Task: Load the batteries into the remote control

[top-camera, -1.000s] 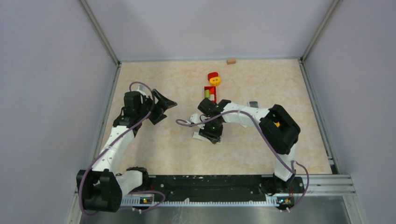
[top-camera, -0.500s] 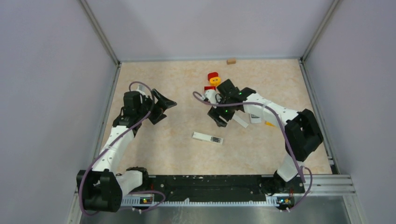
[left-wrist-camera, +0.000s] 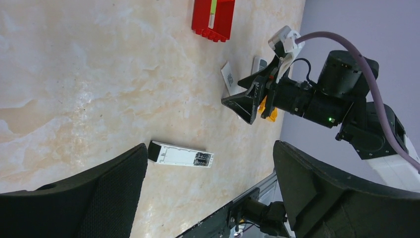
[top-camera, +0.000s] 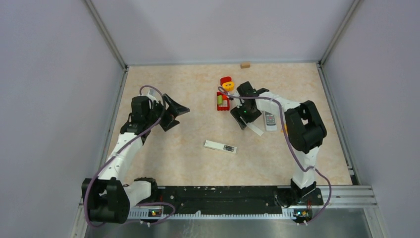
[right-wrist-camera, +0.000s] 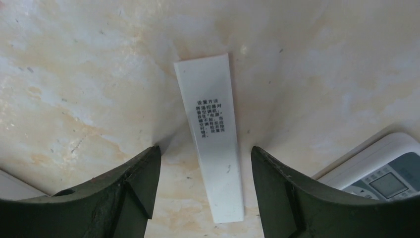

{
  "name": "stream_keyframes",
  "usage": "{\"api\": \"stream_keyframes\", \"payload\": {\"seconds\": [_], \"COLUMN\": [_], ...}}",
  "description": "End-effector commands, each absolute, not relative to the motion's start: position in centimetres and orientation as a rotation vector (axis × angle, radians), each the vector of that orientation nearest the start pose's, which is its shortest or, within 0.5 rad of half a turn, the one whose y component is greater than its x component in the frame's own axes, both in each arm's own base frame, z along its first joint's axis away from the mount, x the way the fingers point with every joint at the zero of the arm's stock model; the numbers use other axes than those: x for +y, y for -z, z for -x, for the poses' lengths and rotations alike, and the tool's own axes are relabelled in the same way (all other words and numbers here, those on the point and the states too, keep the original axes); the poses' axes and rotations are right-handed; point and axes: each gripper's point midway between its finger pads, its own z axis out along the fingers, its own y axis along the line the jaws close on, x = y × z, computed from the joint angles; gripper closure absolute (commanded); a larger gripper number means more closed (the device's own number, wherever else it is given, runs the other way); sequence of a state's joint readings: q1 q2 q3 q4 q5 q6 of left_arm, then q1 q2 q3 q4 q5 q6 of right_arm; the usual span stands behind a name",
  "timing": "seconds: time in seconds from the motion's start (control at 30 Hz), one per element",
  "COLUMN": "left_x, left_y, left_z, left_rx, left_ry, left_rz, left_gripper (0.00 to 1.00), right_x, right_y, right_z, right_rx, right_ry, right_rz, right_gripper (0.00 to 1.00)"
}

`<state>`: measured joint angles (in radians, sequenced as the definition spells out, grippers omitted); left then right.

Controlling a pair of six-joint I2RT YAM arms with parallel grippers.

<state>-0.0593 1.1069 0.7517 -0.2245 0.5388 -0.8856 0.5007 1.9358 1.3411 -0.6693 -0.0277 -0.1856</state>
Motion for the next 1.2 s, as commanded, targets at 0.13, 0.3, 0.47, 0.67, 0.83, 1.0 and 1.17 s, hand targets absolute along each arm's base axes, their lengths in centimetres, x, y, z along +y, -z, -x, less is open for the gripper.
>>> {"api": "stream_keyframes", "payload": {"seconds": [0.13, 0.3, 0.47, 0.67, 0.83, 1.0, 1.17], "left_x": [-14.3, -15.1, -16.7, -19.1, -21.3, -23.4, -25.2], "left_y": [-20.9, -21.0, -20.1, -19.1, -18.3, -17.2, -16.1], "left_z": [-31.3, -31.2, -31.3, -31.9, -32.9, -33.7, -34.2], "left_rx": [2.119, 2.12, 2.163, 2.202, 2.235, 2.273, 2.312], "left_ry": [1.173, 1.216, 1.249, 1.294, 1.322, 1.356, 1.379], "left_rz": [0.479, 0.439, 0.412, 0.373, 0.318, 0.271, 0.237], "left_gripper": [0.01, 0.01, 0.01, 0.01, 0.01, 0.03, 0.1], "right_x": [18.4, 18.1, 18.2, 19.3, 20.1, 21.5, 23.3], "right_y": [-2.1, -1.4, -1.3, -3.0, -5.0, -7.1, -8.3], "right_z": [-35.9, -35.1, -35.0, -34.8, -33.8, -32.8, -31.8], "right_rx": [2.731, 2.767, 2.759, 2.66, 2.583, 2.496, 2.395], "right_ry": [-0.112, -0.125, -0.136, -0.239, -0.337, -0.432, -0.51], "right_rz": [0.945, 0.997, 1.004, 1.001, 1.014, 1.032, 1.089], "right_gripper": [0.44, 0.61, 0.71, 0.73, 0.73, 0.72, 0.72]}}
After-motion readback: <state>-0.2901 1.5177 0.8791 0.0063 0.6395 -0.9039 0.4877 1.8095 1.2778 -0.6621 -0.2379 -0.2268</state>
